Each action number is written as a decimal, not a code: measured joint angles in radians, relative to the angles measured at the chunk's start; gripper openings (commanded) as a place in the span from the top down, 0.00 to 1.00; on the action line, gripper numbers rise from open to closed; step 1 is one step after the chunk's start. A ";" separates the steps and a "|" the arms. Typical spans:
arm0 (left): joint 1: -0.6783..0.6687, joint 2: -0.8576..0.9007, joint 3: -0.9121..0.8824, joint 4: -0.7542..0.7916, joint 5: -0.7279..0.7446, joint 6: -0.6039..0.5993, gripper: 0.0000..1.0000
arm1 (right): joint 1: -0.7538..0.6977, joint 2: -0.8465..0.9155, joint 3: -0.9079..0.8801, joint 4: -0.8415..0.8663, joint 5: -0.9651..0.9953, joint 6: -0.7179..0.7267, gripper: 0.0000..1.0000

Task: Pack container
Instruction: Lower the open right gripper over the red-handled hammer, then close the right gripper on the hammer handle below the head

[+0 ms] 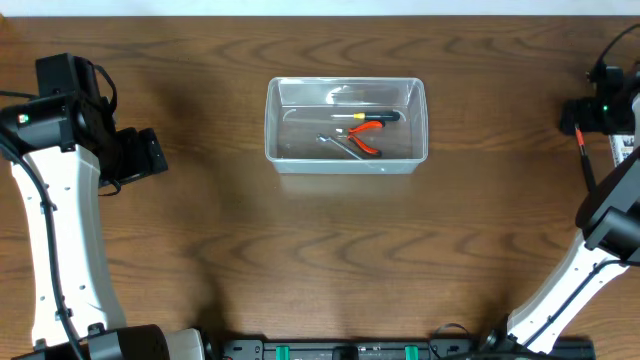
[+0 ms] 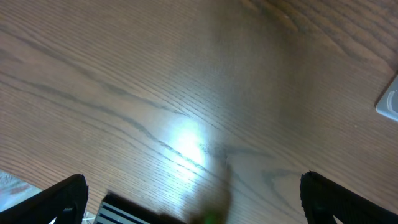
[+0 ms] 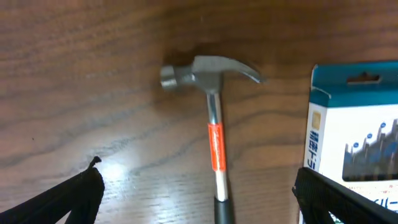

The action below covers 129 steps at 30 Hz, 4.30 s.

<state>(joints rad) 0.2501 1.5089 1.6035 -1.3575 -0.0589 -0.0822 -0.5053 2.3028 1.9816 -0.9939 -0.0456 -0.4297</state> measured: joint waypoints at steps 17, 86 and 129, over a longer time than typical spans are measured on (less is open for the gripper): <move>0.000 0.000 0.000 0.000 0.000 0.000 0.02 | 0.005 0.113 0.027 -0.095 0.021 0.003 0.01; 0.000 0.000 0.000 0.000 0.000 0.000 0.02 | -0.027 0.129 0.079 -0.151 0.042 -0.051 0.01; 0.000 0.000 0.000 0.000 0.000 0.000 0.02 | -0.027 0.129 0.079 -0.166 0.041 -0.050 0.35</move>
<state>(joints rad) 0.2501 1.5089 1.6035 -1.3575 -0.0589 -0.0822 -0.5327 2.4321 2.0605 -1.1595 -0.0044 -0.4793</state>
